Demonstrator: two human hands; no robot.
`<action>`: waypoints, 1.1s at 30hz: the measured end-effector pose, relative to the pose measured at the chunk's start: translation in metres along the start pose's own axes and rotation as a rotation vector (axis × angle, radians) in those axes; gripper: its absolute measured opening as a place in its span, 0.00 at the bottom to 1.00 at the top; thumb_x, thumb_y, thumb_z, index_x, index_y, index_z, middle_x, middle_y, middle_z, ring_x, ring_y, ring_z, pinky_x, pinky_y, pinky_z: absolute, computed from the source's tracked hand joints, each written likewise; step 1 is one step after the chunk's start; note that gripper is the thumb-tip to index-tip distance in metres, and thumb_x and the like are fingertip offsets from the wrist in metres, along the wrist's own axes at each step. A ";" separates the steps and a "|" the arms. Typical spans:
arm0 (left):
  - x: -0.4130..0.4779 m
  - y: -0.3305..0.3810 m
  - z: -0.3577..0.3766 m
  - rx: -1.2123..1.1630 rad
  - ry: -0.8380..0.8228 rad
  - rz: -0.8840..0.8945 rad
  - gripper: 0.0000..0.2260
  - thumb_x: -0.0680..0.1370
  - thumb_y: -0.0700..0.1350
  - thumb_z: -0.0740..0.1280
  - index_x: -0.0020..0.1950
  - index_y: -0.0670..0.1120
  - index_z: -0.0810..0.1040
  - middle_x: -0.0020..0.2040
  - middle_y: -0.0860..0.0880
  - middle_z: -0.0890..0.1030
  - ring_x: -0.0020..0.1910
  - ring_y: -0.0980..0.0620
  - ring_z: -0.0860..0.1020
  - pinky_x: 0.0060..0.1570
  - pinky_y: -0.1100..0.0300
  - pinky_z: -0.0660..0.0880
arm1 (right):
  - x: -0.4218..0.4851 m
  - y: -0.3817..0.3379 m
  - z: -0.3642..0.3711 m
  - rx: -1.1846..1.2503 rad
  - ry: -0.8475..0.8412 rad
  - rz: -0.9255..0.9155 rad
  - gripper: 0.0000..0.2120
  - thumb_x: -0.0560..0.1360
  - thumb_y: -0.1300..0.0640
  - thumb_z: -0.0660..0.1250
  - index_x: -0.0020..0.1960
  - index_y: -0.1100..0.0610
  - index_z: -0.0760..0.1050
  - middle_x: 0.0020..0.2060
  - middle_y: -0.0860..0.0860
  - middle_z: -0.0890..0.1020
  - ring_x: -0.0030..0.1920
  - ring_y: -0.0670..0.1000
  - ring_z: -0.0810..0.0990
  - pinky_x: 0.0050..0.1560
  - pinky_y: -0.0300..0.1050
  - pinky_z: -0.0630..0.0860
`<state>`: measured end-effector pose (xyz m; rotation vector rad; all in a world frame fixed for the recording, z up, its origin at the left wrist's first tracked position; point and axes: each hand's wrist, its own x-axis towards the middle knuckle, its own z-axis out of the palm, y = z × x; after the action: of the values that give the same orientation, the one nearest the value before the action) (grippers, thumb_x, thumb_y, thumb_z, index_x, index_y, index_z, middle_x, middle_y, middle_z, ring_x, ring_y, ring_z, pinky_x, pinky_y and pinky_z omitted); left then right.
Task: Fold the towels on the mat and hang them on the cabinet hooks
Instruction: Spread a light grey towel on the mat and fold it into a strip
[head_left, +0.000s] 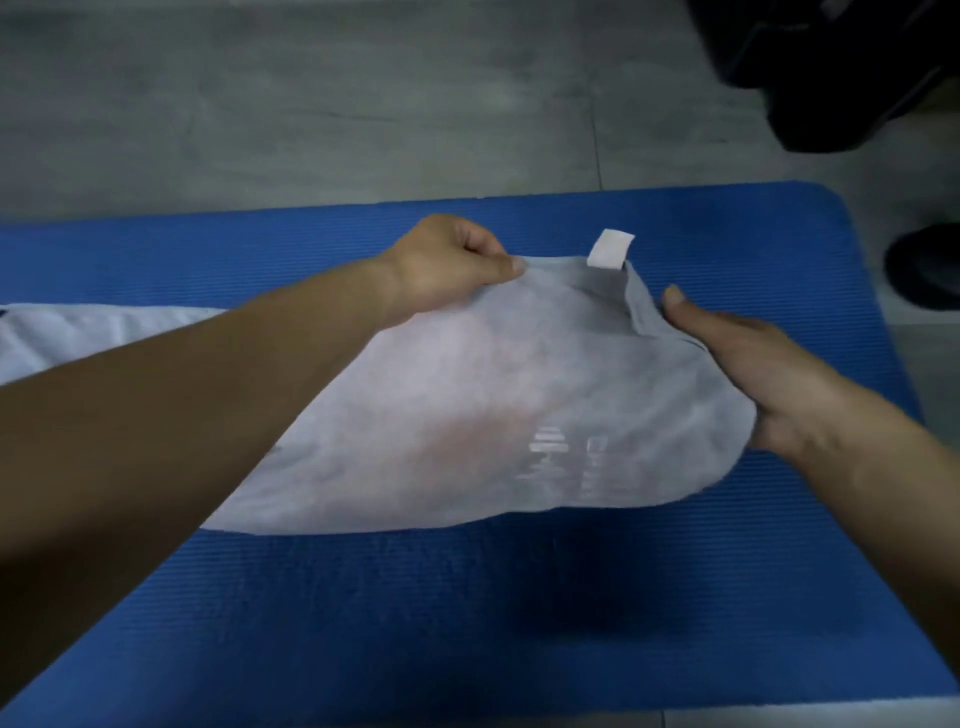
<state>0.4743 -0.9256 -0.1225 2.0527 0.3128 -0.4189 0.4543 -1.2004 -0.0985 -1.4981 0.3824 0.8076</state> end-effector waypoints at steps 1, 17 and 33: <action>0.009 -0.002 0.008 0.074 0.045 0.005 0.12 0.76 0.54 0.74 0.46 0.45 0.85 0.40 0.53 0.81 0.39 0.55 0.77 0.41 0.64 0.74 | 0.014 0.002 -0.004 0.021 0.067 0.000 0.19 0.77 0.43 0.68 0.54 0.59 0.83 0.47 0.54 0.87 0.46 0.53 0.87 0.41 0.45 0.83; 0.069 -0.011 0.062 0.364 0.298 0.008 0.15 0.82 0.46 0.62 0.69 0.47 0.76 0.68 0.40 0.73 0.63 0.42 0.76 0.61 0.57 0.72 | 0.125 0.036 -0.032 -0.152 0.552 -0.185 0.09 0.79 0.50 0.68 0.50 0.56 0.79 0.44 0.50 0.83 0.45 0.51 0.83 0.42 0.44 0.82; -0.128 -0.123 0.110 0.730 0.058 0.135 0.24 0.79 0.55 0.60 0.74 0.52 0.71 0.77 0.43 0.65 0.78 0.42 0.60 0.78 0.39 0.52 | -0.003 0.131 -0.035 -0.685 0.150 -0.159 0.11 0.70 0.53 0.78 0.39 0.58 0.79 0.31 0.48 0.80 0.33 0.45 0.77 0.37 0.40 0.74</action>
<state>0.2929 -0.9679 -0.2158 2.7818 0.0471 -0.4290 0.3726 -1.2497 -0.1946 -2.2045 0.0867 0.7345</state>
